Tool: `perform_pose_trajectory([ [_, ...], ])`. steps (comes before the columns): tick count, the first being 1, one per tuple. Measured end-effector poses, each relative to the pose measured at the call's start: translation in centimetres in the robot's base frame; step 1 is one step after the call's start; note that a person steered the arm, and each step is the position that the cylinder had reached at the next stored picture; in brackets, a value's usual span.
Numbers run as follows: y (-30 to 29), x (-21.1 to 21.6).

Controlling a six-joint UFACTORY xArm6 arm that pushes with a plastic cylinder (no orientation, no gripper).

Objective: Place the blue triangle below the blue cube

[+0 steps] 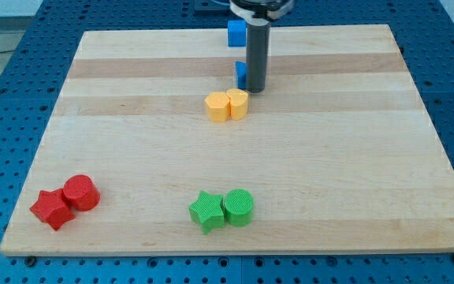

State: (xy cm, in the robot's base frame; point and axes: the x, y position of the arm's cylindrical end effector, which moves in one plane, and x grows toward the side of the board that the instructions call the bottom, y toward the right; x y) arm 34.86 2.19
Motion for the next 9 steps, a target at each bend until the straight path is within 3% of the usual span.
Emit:
perform_pose_trajectory([
  [2, -0.4, -0.6],
  [4, -4.3, -1.6],
  [9, -3.6, -6.9],
])
